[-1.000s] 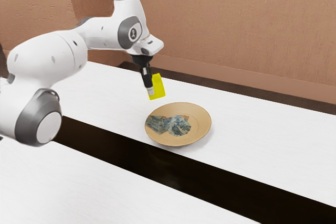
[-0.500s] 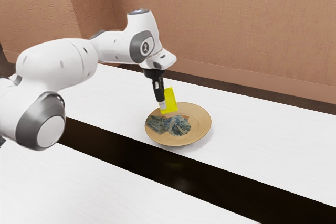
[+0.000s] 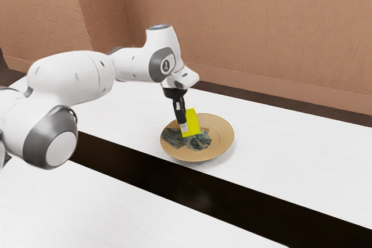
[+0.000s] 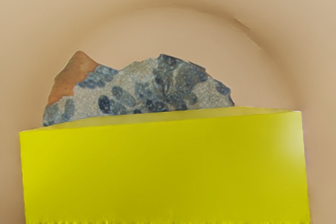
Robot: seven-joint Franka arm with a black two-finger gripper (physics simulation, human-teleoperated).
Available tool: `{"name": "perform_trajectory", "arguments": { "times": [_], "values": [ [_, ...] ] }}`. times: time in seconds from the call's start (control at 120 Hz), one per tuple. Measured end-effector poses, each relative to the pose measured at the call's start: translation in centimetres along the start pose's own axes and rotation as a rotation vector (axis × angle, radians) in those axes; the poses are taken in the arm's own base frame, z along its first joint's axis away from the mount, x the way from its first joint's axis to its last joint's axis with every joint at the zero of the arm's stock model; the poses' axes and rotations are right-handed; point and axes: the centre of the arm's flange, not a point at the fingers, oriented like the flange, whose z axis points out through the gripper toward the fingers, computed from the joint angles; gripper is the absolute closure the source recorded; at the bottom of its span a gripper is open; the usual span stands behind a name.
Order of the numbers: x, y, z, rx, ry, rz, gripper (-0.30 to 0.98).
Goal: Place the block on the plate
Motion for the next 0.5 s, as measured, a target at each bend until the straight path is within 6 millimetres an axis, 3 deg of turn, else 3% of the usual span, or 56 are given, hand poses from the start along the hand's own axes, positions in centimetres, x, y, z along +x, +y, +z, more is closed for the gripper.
{"name": "perform_trajectory", "arguments": {
  "times": [0.325, 0.5],
  "values": [
    [0.9, 0.4, 0.1, 0.009, 0.023, 0.045, 0.07],
    [1.2, 1.2, -1.8, 0.019, 0.039, 0.067, 0.03]
  ]
}}
